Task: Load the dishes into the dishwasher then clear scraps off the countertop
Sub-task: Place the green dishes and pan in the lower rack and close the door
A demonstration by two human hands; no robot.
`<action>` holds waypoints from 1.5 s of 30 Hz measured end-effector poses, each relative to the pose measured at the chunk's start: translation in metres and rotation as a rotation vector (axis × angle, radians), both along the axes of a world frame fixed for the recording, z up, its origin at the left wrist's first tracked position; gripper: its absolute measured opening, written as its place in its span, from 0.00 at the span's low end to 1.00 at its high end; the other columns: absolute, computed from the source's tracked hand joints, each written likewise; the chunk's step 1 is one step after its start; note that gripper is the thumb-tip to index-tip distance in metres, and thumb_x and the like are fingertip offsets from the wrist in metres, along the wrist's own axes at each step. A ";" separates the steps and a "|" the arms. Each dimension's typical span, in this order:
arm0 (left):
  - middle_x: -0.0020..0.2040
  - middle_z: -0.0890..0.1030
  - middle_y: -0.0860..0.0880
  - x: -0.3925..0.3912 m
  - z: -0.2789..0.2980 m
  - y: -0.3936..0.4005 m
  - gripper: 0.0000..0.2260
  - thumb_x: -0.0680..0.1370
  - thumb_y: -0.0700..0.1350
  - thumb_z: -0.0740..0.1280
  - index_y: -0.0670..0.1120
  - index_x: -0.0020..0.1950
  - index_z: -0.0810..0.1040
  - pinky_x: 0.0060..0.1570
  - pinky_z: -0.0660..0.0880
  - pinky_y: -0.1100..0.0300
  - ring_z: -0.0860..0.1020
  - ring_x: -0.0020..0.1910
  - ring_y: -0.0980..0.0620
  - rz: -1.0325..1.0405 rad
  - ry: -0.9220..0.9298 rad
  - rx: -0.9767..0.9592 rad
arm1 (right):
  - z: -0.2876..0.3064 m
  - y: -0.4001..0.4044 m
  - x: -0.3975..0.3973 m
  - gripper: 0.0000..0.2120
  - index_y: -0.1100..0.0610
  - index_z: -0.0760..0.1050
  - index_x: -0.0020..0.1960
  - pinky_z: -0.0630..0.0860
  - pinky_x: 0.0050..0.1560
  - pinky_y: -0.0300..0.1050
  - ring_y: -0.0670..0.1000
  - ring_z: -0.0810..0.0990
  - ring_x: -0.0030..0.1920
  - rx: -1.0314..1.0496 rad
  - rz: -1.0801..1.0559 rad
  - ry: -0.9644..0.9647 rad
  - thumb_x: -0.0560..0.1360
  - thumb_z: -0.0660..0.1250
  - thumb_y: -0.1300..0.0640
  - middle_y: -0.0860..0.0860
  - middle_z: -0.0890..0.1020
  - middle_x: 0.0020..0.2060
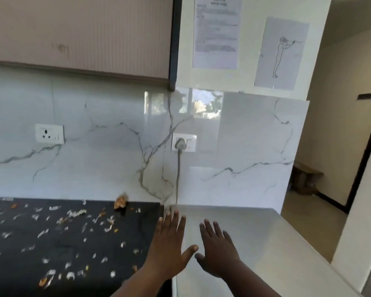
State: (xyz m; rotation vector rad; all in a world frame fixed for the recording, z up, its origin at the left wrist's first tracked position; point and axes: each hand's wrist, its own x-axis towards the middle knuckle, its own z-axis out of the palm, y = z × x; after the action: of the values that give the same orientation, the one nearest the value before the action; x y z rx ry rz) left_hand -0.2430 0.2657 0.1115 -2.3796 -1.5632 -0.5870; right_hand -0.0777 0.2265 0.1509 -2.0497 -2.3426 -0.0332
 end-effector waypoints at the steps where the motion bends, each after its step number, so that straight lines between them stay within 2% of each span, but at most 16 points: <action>1: 0.73 0.67 0.40 0.006 -0.017 -0.021 0.36 0.78 0.69 0.46 0.43 0.74 0.63 0.66 0.56 0.45 0.61 0.73 0.40 0.005 -0.005 -0.047 | -0.014 -0.020 0.007 0.38 0.55 0.38 0.79 0.42 0.75 0.56 0.56 0.37 0.77 -0.030 0.019 -0.002 0.80 0.55 0.41 0.52 0.38 0.78; 4: 0.76 0.62 0.41 0.025 -0.059 -0.095 0.39 0.77 0.71 0.44 0.43 0.76 0.59 0.67 0.53 0.46 0.54 0.75 0.42 0.050 0.013 -0.270 | -0.058 -0.082 0.033 0.38 0.55 0.39 0.79 0.42 0.75 0.55 0.55 0.37 0.77 -0.123 0.075 -0.015 0.80 0.53 0.39 0.52 0.39 0.78; 7: 0.77 0.42 0.47 0.034 -0.102 -0.169 0.47 0.70 0.76 0.37 0.45 0.79 0.45 0.71 0.33 0.50 0.43 0.77 0.47 -0.026 0.129 -0.398 | -0.100 -0.145 0.067 0.36 0.55 0.40 0.79 0.44 0.75 0.54 0.55 0.40 0.78 -0.231 0.083 -0.041 0.80 0.51 0.39 0.52 0.41 0.78; 10: 0.76 0.57 0.45 0.039 -0.114 -0.223 0.45 0.73 0.76 0.44 0.44 0.76 0.63 0.72 0.41 0.51 0.63 0.74 0.44 0.017 0.159 -0.486 | -0.127 -0.192 0.104 0.37 0.53 0.38 0.79 0.45 0.75 0.54 0.56 0.42 0.78 -0.294 0.060 -0.064 0.77 0.41 0.34 0.52 0.41 0.78; 12: 0.77 0.43 0.46 0.034 -0.117 -0.238 0.45 0.74 0.73 0.49 0.43 0.79 0.47 0.74 0.37 0.52 0.47 0.78 0.44 0.021 0.208 -0.445 | -0.132 -0.207 0.124 0.37 0.51 0.37 0.79 0.45 0.75 0.54 0.56 0.43 0.78 -0.285 0.063 -0.067 0.74 0.35 0.34 0.51 0.41 0.78; 14: 0.76 0.33 0.48 0.033 -0.113 -0.243 0.45 0.76 0.66 0.59 0.45 0.78 0.35 0.75 0.36 0.50 0.36 0.76 0.47 0.022 0.258 -0.523 | -0.132 -0.212 0.140 0.30 0.48 0.39 0.79 0.47 0.75 0.53 0.54 0.44 0.78 -0.259 0.079 -0.051 0.81 0.45 0.41 0.49 0.43 0.79; 17: 0.79 0.38 0.46 0.038 -0.107 -0.245 0.45 0.76 0.59 0.65 0.46 0.78 0.37 0.76 0.42 0.49 0.39 0.78 0.45 0.048 0.284 -0.509 | -0.131 -0.208 0.151 0.27 0.46 0.45 0.79 0.50 0.75 0.53 0.54 0.50 0.78 -0.204 0.110 0.033 0.83 0.51 0.48 0.47 0.49 0.79; 19: 0.79 0.40 0.44 0.041 -0.110 -0.246 0.44 0.77 0.57 0.65 0.45 0.78 0.38 0.76 0.45 0.49 0.42 0.78 0.44 0.059 0.318 -0.482 | -0.132 -0.203 0.158 0.23 0.46 0.59 0.77 0.60 0.72 0.51 0.56 0.62 0.74 -0.120 0.109 0.148 0.82 0.55 0.52 0.49 0.62 0.76; 21: 0.79 0.44 0.43 0.045 -0.114 -0.248 0.44 0.77 0.58 0.65 0.44 0.78 0.38 0.76 0.49 0.48 0.46 0.78 0.41 0.082 0.375 -0.414 | -0.133 -0.193 0.165 0.19 0.45 0.74 0.67 0.71 0.61 0.48 0.59 0.78 0.60 -0.001 0.079 0.241 0.78 0.57 0.52 0.51 0.79 0.63; 23: 0.78 0.53 0.42 0.048 -0.114 -0.242 0.44 0.76 0.60 0.64 0.43 0.78 0.41 0.72 0.57 0.48 0.57 0.74 0.40 0.081 0.401 -0.343 | -0.128 -0.179 0.172 0.19 0.42 0.79 0.61 0.72 0.53 0.45 0.59 0.79 0.48 0.020 0.042 0.258 0.75 0.56 0.46 0.47 0.84 0.54; 26: 0.63 0.71 0.43 0.048 -0.116 -0.223 0.43 0.71 0.60 0.69 0.40 0.76 0.56 0.56 0.70 0.51 0.71 0.55 0.44 0.040 0.458 -0.225 | -0.136 -0.157 0.188 0.25 0.42 0.80 0.59 0.74 0.53 0.51 0.62 0.78 0.47 0.103 0.065 0.196 0.73 0.50 0.39 0.49 0.84 0.55; 28: 0.53 0.73 0.45 0.044 -0.121 -0.207 0.38 0.64 0.56 0.74 0.41 0.68 0.67 0.49 0.71 0.51 0.71 0.49 0.45 -0.064 0.443 -0.101 | -0.146 -0.151 0.199 0.26 0.42 0.74 0.66 0.70 0.60 0.58 0.65 0.76 0.59 0.095 0.019 0.080 0.75 0.49 0.37 0.54 0.77 0.65; 30: 0.57 0.73 0.43 0.040 -0.130 -0.188 0.34 0.63 0.54 0.73 0.42 0.63 0.68 0.57 0.70 0.48 0.71 0.58 0.41 -0.166 0.410 -0.066 | -0.158 -0.145 0.208 0.30 0.43 0.68 0.71 0.61 0.67 0.58 0.63 0.67 0.70 0.104 -0.041 0.043 0.75 0.46 0.35 0.53 0.70 0.71; 33: 0.69 0.71 0.38 0.035 -0.137 -0.173 0.36 0.67 0.56 0.72 0.41 0.68 0.64 0.68 0.65 0.40 0.66 0.71 0.36 -0.285 0.420 -0.097 | -0.165 -0.142 0.208 0.32 0.45 0.67 0.72 0.61 0.67 0.57 0.61 0.65 0.72 0.155 -0.054 0.047 0.75 0.44 0.34 0.52 0.70 0.71; 37: 0.72 0.69 0.38 0.033 -0.136 -0.169 0.41 0.68 0.55 0.74 0.43 0.73 0.59 0.68 0.62 0.42 0.67 0.70 0.35 -0.304 0.420 -0.181 | -0.168 -0.142 0.209 0.30 0.48 0.70 0.69 0.66 0.63 0.56 0.60 0.71 0.67 0.229 -0.025 0.084 0.75 0.48 0.37 0.53 0.75 0.67; 45: 0.73 0.68 0.40 0.038 -0.140 -0.174 0.40 0.68 0.55 0.74 0.44 0.73 0.60 0.66 0.66 0.43 0.68 0.70 0.36 -0.246 0.383 -0.194 | -0.169 -0.141 0.208 0.29 0.47 0.68 0.70 0.63 0.64 0.56 0.58 0.68 0.69 0.205 -0.033 0.089 0.75 0.50 0.36 0.51 0.72 0.68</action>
State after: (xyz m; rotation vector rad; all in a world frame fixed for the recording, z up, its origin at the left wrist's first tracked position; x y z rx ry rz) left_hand -0.2049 0.0912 -0.0287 -2.6490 -1.2201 -0.0105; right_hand 0.1305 0.0854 -0.0178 -1.9503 -2.1545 -0.1714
